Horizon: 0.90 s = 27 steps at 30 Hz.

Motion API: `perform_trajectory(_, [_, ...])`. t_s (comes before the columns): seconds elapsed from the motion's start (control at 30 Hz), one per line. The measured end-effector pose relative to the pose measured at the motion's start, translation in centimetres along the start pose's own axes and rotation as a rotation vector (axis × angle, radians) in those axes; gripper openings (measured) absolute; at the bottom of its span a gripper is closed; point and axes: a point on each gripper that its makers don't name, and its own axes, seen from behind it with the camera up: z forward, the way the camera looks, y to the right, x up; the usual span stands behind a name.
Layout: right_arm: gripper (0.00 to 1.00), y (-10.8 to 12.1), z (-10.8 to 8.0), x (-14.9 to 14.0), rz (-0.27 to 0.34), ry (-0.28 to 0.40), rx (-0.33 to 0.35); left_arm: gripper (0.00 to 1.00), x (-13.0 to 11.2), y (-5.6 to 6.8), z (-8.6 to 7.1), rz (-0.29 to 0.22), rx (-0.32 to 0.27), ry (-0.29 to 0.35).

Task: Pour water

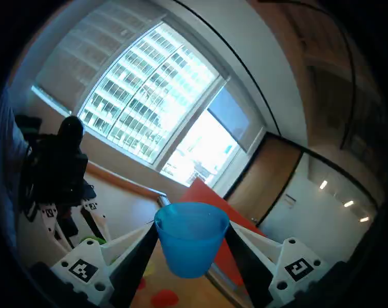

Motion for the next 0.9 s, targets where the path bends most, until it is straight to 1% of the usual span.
perform_trajectory(0.13, [0.91,-0.9,-0.3,0.4,0.153,0.011,0.028,0.87,0.1,-0.1,0.0,0.004,0.003,0.0])
perform_trajectory(0.23, [0.9,-1.3,-0.5,0.6,0.256,0.016,0.045,0.87,0.1,-0.1,0.0,0.006,0.005,0.0])
perform_trajectory(0.33, [0.91,-1.4,-0.6,0.7,0.343,0.022,0.058,0.87,0.2,-0.1,0.0,0.008,0.006,-0.001])
perform_trajectory(0.4, [0.91,-1.4,-0.8,0.8,0.387,0.028,0.066,0.87,0.2,-0.1,-0.1,0.009,0.006,-0.002])
perform_trajectory(0.47, [0.91,-1.4,-1.0,1.0,0.415,0.034,0.069,0.87,0.3,-0.1,-0.1,0.011,0.007,-0.002])
perform_trajectory(0.53, [0.91,-1.4,-1.1,1.1,0.428,0.036,0.066,0.87,0.4,-0.2,-0.2,0.013,0.011,-0.002])
perform_trajectory(0.7, [0.91,-1.2,-1.5,0.8,0.44,0.036,0.055,0.87,0.5,-0.4,-0.6,0.016,0.02,-0.004])
perform_trajectory(0.9, [0.91,-1.0,-2.2,-0.2,0.445,0.025,0.043,0.87,0.4,-0.7,-1.2,0.019,0.034,-0.009])
